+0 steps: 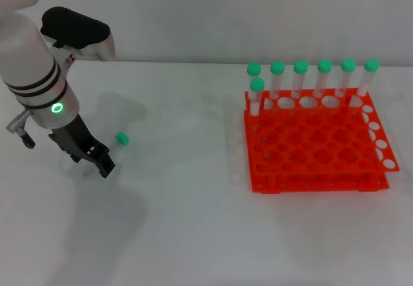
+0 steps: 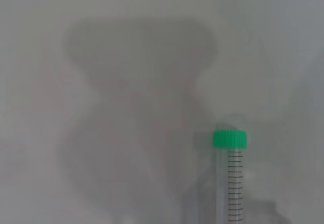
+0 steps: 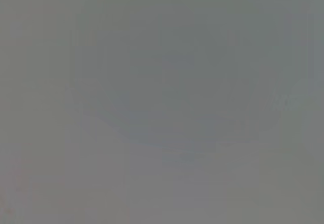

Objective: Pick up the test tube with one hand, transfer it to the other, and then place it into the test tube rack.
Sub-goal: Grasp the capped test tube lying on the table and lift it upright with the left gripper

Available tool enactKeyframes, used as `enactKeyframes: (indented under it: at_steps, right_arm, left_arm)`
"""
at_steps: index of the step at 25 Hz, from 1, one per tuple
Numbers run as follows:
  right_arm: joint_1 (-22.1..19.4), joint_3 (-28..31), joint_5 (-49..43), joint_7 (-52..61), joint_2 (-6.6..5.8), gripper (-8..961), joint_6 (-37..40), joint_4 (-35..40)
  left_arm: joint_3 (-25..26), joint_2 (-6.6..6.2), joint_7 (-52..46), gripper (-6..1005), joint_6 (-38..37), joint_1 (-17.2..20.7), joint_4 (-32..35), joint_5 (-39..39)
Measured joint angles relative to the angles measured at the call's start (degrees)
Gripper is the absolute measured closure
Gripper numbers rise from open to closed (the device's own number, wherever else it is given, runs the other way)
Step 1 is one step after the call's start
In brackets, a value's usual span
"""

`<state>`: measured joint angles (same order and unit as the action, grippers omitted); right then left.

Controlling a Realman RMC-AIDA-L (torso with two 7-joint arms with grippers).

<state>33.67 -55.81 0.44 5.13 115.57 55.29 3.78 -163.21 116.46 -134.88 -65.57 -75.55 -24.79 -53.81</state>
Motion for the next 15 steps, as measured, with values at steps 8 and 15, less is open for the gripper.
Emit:
enactKeyframes:
  at_steps: [8,15]
  right_arm:
    - [0.0,0.0,0.0,0.0,0.00,84,0.0,0.0]
    - [-0.2,0.0,0.0,0.0,0.01,83,0.0,0.0]
  left_arm:
    - [0.1,0.25,-1.2,397,1.0,0.3,0.5,-0.8]
    - [0.1,0.98,-2.5,506,0.9,0.3,0.9,-2.6]
